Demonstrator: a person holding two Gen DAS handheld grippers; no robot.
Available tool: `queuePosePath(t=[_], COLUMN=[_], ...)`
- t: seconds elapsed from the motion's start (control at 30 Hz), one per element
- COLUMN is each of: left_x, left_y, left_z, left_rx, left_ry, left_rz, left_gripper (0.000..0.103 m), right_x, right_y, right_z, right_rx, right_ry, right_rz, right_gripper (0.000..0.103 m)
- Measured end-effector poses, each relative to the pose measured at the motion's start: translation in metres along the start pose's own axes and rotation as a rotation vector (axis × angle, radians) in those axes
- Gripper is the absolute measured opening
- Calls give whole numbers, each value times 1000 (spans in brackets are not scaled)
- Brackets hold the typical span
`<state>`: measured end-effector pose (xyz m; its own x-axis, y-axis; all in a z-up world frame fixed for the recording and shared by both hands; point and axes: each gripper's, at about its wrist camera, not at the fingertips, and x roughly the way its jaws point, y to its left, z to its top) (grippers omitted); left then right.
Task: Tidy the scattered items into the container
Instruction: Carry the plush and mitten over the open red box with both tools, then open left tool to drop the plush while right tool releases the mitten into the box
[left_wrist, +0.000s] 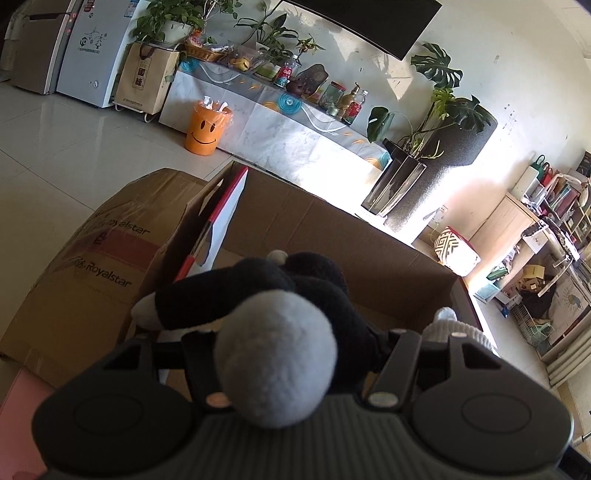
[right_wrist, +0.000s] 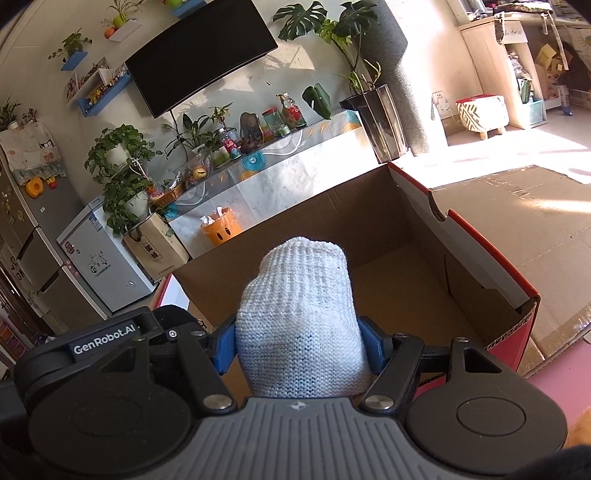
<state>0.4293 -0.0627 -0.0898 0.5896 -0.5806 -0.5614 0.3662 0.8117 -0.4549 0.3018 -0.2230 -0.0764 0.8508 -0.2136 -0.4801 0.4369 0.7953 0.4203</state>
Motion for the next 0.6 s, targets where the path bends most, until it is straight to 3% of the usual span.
queuePosePath(t=[0.23, 0.5, 0.6], left_x=[5, -4, -11], left_y=[3, -4, -8], left_z=[-1, 4, 8], left_rx=[-18, 13, 28], left_ry=[16, -20, -29], left_rz=[-15, -27, -40], left_gripper=[63, 83, 84], right_x=[1, -3, -5], right_y=[-2, -10, -11], right_z=[1, 8, 10], right_rx=[11, 47, 56], right_ry=[-11, -22, -20], right_rz=[-12, -14, -2], right_gripper=[70, 74, 74])
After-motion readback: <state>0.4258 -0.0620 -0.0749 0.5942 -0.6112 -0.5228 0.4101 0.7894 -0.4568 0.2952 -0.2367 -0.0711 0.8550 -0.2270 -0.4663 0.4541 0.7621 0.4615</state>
